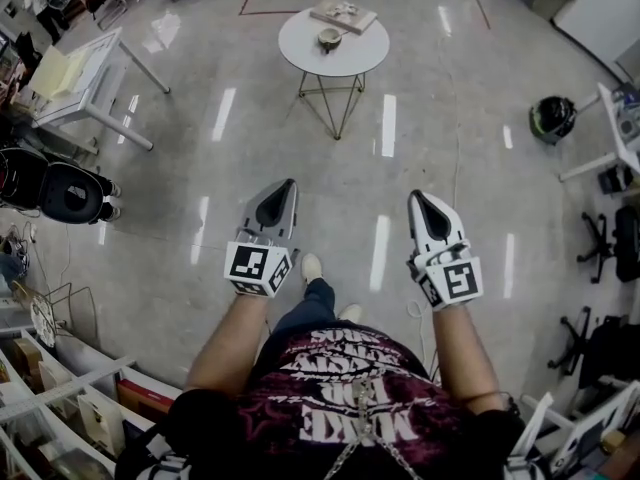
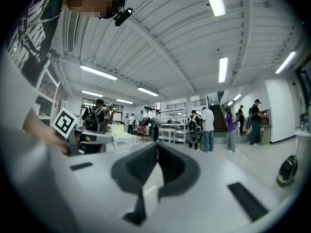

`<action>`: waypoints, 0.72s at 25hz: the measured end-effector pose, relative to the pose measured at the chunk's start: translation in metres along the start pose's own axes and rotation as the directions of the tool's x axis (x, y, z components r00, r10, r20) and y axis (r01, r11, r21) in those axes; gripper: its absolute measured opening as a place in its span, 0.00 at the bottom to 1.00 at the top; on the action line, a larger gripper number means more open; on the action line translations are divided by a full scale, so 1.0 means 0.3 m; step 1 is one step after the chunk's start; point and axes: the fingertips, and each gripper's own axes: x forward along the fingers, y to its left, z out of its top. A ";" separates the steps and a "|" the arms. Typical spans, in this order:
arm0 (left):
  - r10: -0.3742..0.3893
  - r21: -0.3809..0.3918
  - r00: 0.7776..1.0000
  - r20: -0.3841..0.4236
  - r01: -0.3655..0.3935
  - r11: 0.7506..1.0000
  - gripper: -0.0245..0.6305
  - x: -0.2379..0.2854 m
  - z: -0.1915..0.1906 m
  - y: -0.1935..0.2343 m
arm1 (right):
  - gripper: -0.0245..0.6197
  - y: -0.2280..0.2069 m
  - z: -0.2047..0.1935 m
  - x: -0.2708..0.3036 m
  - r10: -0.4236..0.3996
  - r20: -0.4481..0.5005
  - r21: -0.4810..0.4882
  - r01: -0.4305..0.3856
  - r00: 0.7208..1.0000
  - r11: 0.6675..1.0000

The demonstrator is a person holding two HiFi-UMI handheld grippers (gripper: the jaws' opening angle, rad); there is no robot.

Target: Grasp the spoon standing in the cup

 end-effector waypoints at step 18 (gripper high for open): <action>-0.074 0.000 0.997 0.020 0.074 0.997 0.07 0.258 0.070 0.294 | 0.09 -0.029 0.022 0.371 -0.043 -0.040 -0.037 0.041 0.998 0.998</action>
